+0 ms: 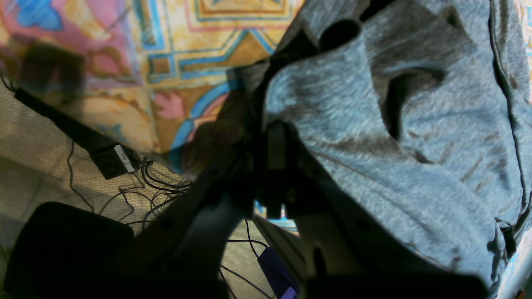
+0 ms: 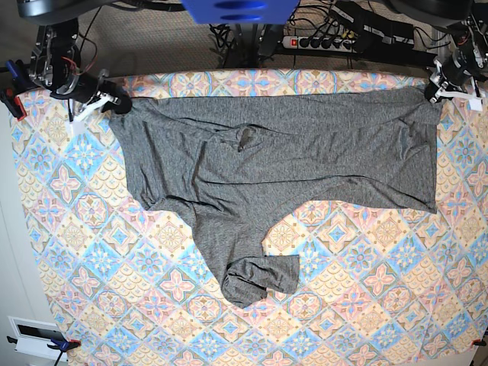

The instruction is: Layout the t-shirt on the table in an organized manner, then fold the t-shirt properly

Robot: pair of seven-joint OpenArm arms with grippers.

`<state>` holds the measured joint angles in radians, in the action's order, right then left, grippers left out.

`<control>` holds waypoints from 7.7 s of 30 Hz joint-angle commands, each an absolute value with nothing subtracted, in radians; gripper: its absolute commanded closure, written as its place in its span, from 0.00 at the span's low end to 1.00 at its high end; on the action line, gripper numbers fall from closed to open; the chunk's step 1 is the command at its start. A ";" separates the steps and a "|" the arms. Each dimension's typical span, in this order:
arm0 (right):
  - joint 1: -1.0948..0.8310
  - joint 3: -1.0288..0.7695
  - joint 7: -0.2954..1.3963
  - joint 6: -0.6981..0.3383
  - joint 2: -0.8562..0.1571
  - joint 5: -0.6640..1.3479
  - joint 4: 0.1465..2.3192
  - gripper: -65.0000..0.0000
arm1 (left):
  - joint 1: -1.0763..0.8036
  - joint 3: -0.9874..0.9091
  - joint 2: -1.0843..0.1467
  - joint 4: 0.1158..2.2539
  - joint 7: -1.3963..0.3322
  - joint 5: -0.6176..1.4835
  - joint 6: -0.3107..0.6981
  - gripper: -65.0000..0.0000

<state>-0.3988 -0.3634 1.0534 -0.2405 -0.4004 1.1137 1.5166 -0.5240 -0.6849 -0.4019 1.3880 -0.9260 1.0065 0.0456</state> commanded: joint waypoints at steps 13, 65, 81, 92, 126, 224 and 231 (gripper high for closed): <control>-0.401 -0.444 1.058 -0.232 -0.421 1.003 1.526 1.00 | -0.556 -0.711 -0.447 1.366 -0.977 0.891 -0.019 1.00; -0.421 -0.668 1.055 -0.232 -0.417 1.006 1.664 0.57 | -0.553 -0.863 -0.447 1.369 -0.977 0.983 -0.021 0.47; -0.423 -0.665 1.055 -0.232 -0.372 1.006 1.666 0.57 | -0.555 -0.866 -0.453 1.369 -1.046 1.109 -0.021 0.12; -0.423 -0.667 1.055 -0.232 -0.325 1.006 1.831 0.57 | -0.558 -0.937 -0.453 1.371 -1.187 1.159 -0.021 0.58; 0.061 -0.153 1.136 -0.260 -0.423 1.041 1.764 0.57 | -0.386 -1.264 -0.432 1.682 -1.333 1.156 -0.025 0.87; 0.466 0.185 0.928 -0.639 -0.280 0.595 1.021 1.00 | 0.326 -0.647 -0.598 0.935 -1.032 0.567 -0.025 0.66; 0.466 0.185 0.928 -0.639 -0.280 0.595 1.021 1.00 | 0.291 -0.638 -0.648 0.799 -0.901 0.565 -0.025 0.52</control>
